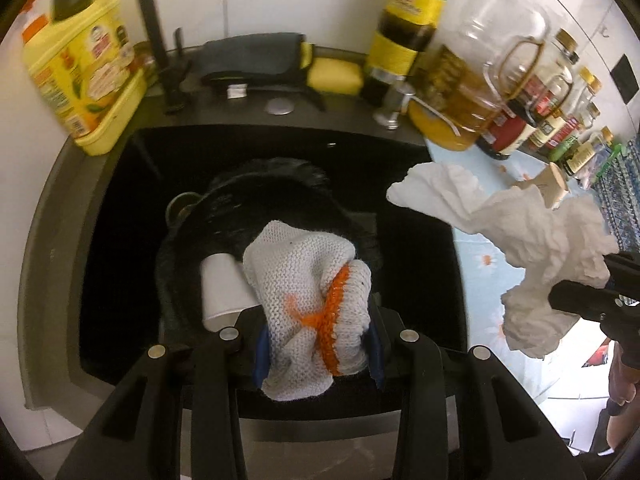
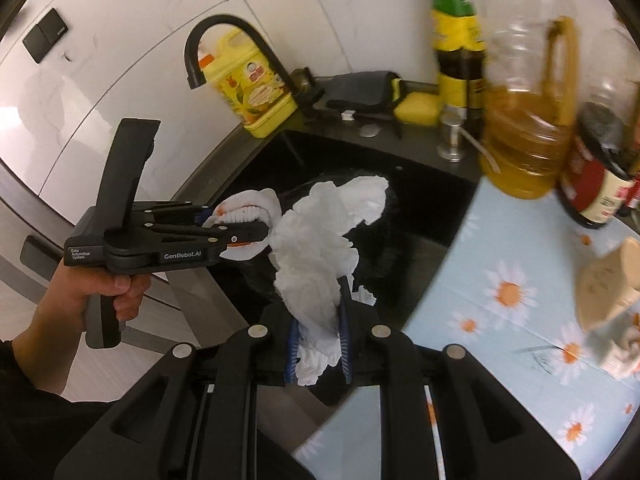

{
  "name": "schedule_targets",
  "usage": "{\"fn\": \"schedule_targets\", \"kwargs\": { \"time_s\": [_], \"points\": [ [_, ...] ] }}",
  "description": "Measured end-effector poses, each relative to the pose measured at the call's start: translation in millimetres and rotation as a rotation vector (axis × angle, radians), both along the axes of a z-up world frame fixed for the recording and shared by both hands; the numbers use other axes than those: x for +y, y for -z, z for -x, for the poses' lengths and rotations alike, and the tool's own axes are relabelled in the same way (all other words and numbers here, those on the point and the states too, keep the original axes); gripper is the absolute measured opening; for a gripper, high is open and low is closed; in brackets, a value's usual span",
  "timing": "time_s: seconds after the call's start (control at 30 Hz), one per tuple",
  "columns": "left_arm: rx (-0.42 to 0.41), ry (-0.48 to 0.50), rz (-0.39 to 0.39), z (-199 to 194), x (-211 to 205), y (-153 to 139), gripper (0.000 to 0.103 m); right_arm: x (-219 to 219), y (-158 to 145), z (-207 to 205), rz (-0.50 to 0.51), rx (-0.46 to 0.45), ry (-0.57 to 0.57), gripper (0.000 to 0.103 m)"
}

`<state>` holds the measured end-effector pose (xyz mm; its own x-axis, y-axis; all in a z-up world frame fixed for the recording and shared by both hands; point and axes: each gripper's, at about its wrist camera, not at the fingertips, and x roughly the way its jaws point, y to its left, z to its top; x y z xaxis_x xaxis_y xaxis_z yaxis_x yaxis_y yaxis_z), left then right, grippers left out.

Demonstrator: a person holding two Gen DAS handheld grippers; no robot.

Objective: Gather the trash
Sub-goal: 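Carry the knit glove and white tissue over the trash bag in the sink, then open both tools to drop the glove and tissue into the bag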

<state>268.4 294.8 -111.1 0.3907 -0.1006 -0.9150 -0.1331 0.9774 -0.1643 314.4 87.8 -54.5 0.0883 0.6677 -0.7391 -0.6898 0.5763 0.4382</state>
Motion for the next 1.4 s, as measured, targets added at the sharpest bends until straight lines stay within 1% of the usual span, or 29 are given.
{"fn": "schedule_targets", "kwargs": {
  "time_s": [0.13, 0.37, 0.57, 0.7, 0.83, 0.87, 0.9, 0.93, 0.97, 1.0, 1.07, 1.17, 1.37, 1.4],
  "points": [
    [0.006, -0.005, 0.014, 4, 20, 5, 0.036, 28, 6, -6, 0.005, 0.010, -0.017, 0.018],
    [0.029, -0.001, 0.075, 3, 45, 21, 0.036, 76, 12, -14, 0.030, 0.017, -0.033, 0.018],
    [0.034, 0.021, 0.095, -5, 57, 31, 0.036, 101, 17, -25, 0.064, 0.021, -0.038, 0.019],
    [0.035, 0.014, 0.129, -12, 62, 35, 0.036, 116, 21, -33, 0.087, 0.018, -0.046, 0.019],
    [0.033, 0.010, 0.145, -16, 65, 36, 0.036, 126, 25, -43, 0.107, 0.020, -0.050, 0.021],
    [0.034, 0.006, 0.147, -17, 66, 36, 0.040, 129, 26, -46, 0.108, 0.025, -0.051, 0.023],
    [0.037, 0.001, 0.146, -18, 67, 36, 0.041, 131, 26, -49, 0.108, 0.031, -0.052, 0.024],
    [0.042, -0.008, 0.142, -20, 68, 37, 0.047, 133, 27, -51, 0.112, 0.034, -0.049, 0.035],
    [0.044, -0.019, 0.138, -20, 70, 38, 0.059, 135, 28, -54, 0.117, 0.039, -0.042, 0.040],
    [0.045, -0.031, 0.146, -21, 72, 40, 0.062, 134, 29, -56, 0.116, 0.043, -0.034, 0.041],
    [0.062, -0.047, 0.163, -21, 75, 45, 0.062, 136, 31, -61, 0.122, 0.057, -0.020, 0.041],
    [0.080, -0.069, 0.166, -19, 82, 51, 0.062, 137, 34, -67, 0.123, 0.082, -0.003, 0.041],
    [0.077, -0.095, 0.164, -14, 92, 51, 0.062, 136, 33, -65, 0.123, 0.083, -0.002, 0.041],
    [0.075, -0.098, 0.162, -14, 93, 50, 0.062, 135, 33, -65, 0.122, 0.083, 0.001, 0.044]
  ]
}}
